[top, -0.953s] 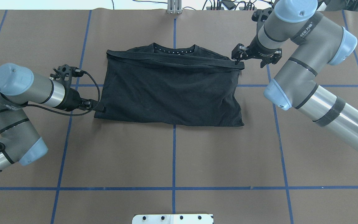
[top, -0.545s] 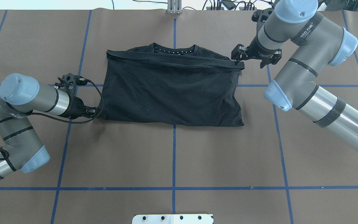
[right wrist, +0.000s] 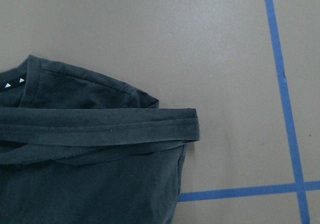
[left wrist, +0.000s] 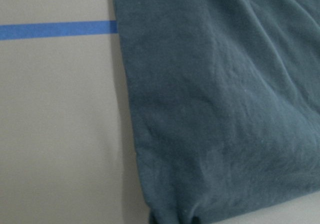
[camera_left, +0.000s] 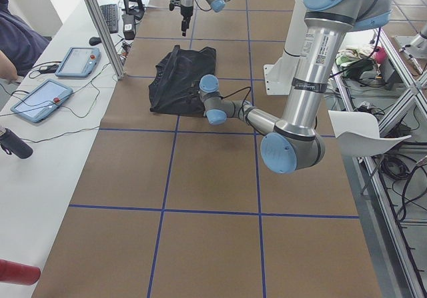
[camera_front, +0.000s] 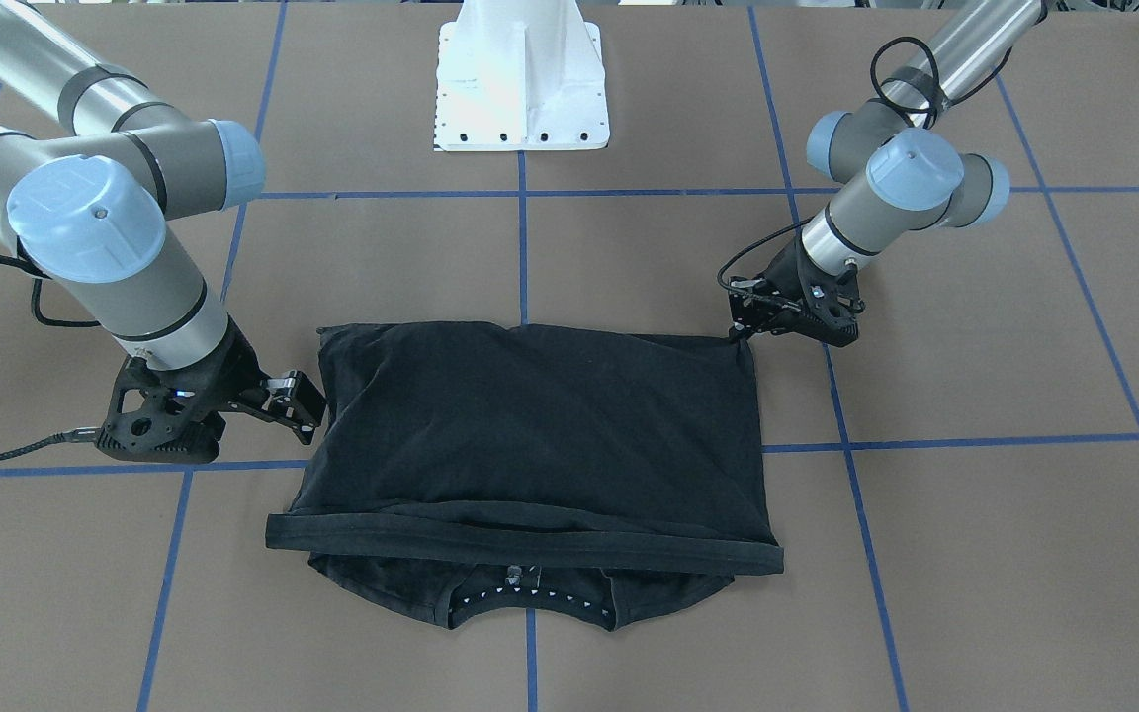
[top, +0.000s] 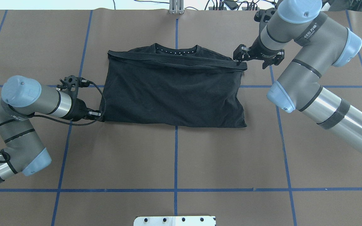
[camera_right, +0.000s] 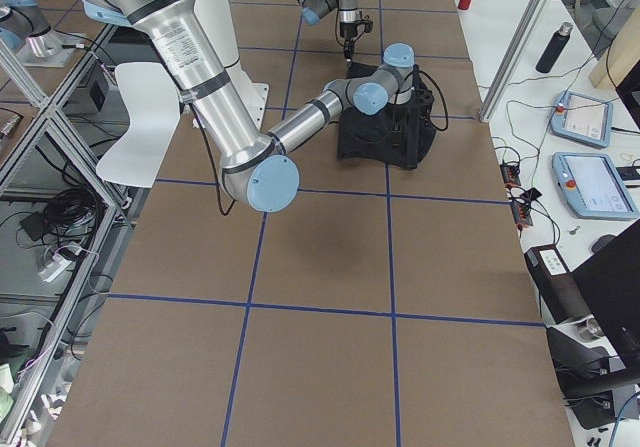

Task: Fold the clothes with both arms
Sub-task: 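Drag the shirt edge with the left gripper away from the robot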

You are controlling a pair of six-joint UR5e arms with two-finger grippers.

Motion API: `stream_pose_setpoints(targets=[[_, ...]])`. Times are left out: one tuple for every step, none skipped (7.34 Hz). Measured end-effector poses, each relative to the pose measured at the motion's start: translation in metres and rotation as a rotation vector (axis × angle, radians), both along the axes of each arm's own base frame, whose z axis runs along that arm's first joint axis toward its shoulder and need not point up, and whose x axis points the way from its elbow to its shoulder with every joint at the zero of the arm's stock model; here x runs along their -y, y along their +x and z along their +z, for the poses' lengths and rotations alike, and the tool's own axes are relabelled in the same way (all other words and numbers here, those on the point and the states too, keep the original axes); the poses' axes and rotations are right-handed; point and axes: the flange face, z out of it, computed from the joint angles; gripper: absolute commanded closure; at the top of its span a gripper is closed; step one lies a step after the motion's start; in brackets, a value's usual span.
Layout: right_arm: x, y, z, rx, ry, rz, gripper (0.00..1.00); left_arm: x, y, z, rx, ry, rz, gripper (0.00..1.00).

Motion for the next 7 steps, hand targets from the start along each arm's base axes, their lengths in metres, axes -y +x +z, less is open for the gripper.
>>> stream_pose_setpoints(targets=[[-0.001, -0.001, 0.000, 0.000, 0.000, -0.002, 0.00, 0.000, -0.004, 0.000, -0.001, 0.001, -0.001, 1.00], [-0.002, -0.003, 0.000, -0.001, 0.000, -0.004, 0.00, 0.001, -0.011, 0.003, 0.005, 0.007, -0.003, 1.00], [-0.003, -0.005, 0.000, -0.001, -0.001, -0.007, 0.00, 0.007, -0.023, 0.011, 0.021, 0.029, -0.006, 1.00], [-0.004, -0.006, 0.000, 0.000, 0.000, -0.009, 0.00, 0.019, -0.041, 0.023, 0.049, 0.074, -0.012, 1.00], [-0.004, -0.007, 0.000, 0.000, 0.001, -0.011, 0.00, 0.039, -0.062, 0.041, 0.090, 0.121, -0.023, 1.00], [-0.006, -0.009, -0.001, 0.000, 0.003, -0.015, 0.00, 0.067, -0.084, 0.066, 0.145, 0.160, -0.038, 1.00], [-0.008, -0.012, -0.002, 0.001, 0.006, -0.022, 0.00, 0.105, -0.100, 0.086, 0.199, 0.190, -0.054, 1.00]])
